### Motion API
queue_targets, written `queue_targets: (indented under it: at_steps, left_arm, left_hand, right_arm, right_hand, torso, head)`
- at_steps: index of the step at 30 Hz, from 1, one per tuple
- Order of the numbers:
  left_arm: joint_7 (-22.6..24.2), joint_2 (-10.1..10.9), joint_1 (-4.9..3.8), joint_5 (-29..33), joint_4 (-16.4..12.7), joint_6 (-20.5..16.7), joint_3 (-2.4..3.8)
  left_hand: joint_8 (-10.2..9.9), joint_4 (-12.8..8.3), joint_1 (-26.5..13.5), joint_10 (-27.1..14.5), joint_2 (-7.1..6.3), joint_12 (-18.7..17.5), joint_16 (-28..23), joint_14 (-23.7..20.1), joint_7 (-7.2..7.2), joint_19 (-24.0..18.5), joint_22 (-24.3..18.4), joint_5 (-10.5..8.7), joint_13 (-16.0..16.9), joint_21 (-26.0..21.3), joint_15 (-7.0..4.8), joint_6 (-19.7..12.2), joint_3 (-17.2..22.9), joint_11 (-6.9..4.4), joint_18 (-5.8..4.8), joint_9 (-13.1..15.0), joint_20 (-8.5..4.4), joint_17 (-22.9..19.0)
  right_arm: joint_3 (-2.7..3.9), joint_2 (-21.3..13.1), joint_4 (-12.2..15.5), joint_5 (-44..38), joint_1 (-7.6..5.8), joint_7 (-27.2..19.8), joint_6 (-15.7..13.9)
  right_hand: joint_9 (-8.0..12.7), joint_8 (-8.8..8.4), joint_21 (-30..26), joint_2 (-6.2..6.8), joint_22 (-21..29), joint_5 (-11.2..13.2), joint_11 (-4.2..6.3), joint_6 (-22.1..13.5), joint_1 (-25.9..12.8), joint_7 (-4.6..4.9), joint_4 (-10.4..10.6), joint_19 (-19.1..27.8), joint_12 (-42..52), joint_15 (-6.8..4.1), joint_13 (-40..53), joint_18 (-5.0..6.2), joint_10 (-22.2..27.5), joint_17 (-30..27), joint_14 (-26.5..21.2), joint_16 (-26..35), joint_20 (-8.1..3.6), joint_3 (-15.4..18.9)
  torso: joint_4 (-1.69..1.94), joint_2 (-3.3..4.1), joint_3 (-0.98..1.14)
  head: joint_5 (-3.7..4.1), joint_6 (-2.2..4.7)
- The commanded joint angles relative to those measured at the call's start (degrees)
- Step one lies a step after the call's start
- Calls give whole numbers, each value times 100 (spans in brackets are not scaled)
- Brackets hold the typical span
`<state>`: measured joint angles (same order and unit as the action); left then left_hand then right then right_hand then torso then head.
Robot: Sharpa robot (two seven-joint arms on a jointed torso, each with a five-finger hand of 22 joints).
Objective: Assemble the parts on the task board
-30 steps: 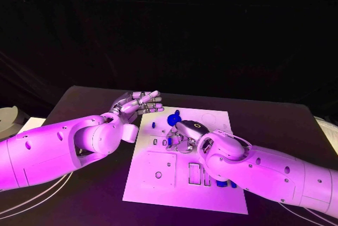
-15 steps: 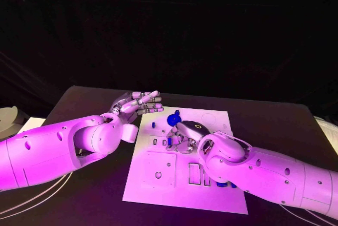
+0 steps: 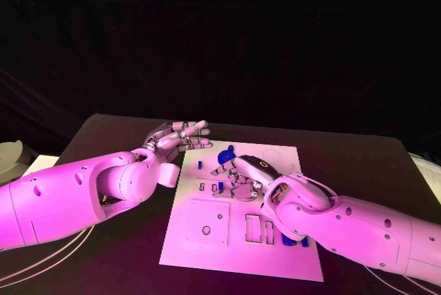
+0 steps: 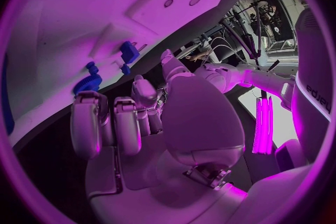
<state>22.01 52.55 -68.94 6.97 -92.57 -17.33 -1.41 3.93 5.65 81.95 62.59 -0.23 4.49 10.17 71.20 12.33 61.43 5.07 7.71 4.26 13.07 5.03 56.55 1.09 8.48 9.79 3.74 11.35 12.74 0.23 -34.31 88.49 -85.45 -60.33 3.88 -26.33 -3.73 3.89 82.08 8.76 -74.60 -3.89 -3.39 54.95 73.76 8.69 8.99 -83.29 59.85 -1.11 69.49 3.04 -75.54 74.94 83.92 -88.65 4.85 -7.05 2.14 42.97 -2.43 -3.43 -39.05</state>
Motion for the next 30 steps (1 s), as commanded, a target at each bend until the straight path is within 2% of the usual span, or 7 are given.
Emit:
queue_targets:
  at_steps: [1, 6, 10, 14, 17, 21, 30]
  left_arm:
    - [-144, -25, -5, -184, 36, 146, 3]
    - [-565, -72, -5, -784, 156, 149, 3]
    - [-1303, -120, -5, -1534, 259, 237, 3]
    - [-2412, -154, -12, -2583, 304, 501, 4]
    - [-3231, -188, -43, -3394, 319, 794, 5]
    - [-4440, -286, -125, -4463, 363, 1240, 10]
    - [-5846, -703, -310, -6014, 577, 1769, 13]
  left_hand:
    - [3, -27, -40, 181, 56, 59, 192, 267, -76, 218, 59, -31, 22, 128, -95, 50, -30, -60, 81, 9, -81, 169]
    - [73, 74, -153, 774, 20, 220, 1127, 1218, -276, 968, 338, -35, 125, 689, -401, 330, -126, -311, 73, 38, -388, 849]
    - [137, 202, -197, 1525, -30, 647, 5121, 1673, -532, 1672, 832, -42, 469, 1549, -693, 599, -193, -573, 53, 90, -700, 4562]
    - [352, 243, -179, 1692, -17, 1517, 7305, 1736, -651, 2151, 3755, -46, 1269, 4214, -800, 843, -219, -727, -300, 243, -862, 6875]
    - [680, 273, -243, 1211, -1, 2972, 7850, 1825, -691, 2093, 5023, -55, 2604, 5352, -831, 796, -287, -733, -441, 468, -904, 7541]
    - [1272, 659, -609, 1377, 73, 5677, 7983, 1880, -821, 2271, 6424, -30, 5267, 6438, -870, 653, -470, -874, -596, 901, -912, 7726]
    - [2399, 1095, -1120, 1518, 117, 6626, 7983, 1880, -936, 2444, 7355, -118, 6261, 7059, -949, 236, -1067, -954, -742, 1952, -956, 7726]
  right_arm:
    - [23, -101, 117, 570, -27, -888, -159]
    - [86, -414, 361, 1126, -135, -1230, -123]
    - [117, -817, 566, 2017, -338, -1333, 47]
    - [133, -1303, 692, 2856, -560, -1324, 131]
    - [139, -1629, 733, 3304, -686, -1304, 110]
    - [142, -2000, 745, 3660, -786, -1271, 62]
    - [138, -2234, 690, 3771, -823, -1184, 54]
  right_hand:
    - [-8, 8, -17, -5, 4, -47, -31, -36, 84, 4, 60, 7, 48, 43, -4, 22, 4, 1325, 559, -4, 35, 113]
    - [-13, 22, -15, -63, 1, -121, -28, -21, 157, -1, 117, 4, 87, 44, 2, 22, -5, 1321, 558, 0, 36, 173]
    - [-22, 49, -40, -202, 44, -245, -12, 28, 283, -15, 111, 22, 90, 31, -18, 32, 5, 1264, 543, 43, 28, 150]
    - [-41, 112, -49, -301, 57, -348, 17, 148, 376, -46, 64, 24, 144, 7, -5, 35, -27, 1223, 532, 77, 8, 140]
    - [-40, 116, -52, -315, 62, -385, 22, 156, 396, -50, 48, 25, 144, 2, -12, 36, -28, 1214, 529, 85, 2, 142]
    - [-36, 116, -60, -332, 75, -432, 27, 159, 414, -53, 31, 29, 149, -3, -17, 39, -33, 1199, 526, 97, -5, 149]
    - [-36, 117, -73, -333, 99, -441, 28, 162, 415, -53, 29, 38, 137, -4, -27, 43, -28, 1175, 520, 115, -6, 152]
  torso:
    - [-6, -9, -3]
    - [-20, -39, 16]
    - [-48, -78, 34]
    - [-83, -136, 43]
    - [-113, -177, 62]
    - [-159, -220, 100]
    - [-186, -267, 147]
  head:
    - [17, 0]
    - [5, 5]
    - [1, 8]
    - [-26, -8]
    - [-59, -7]
    - [-113, -16]
    - [-178, -55]
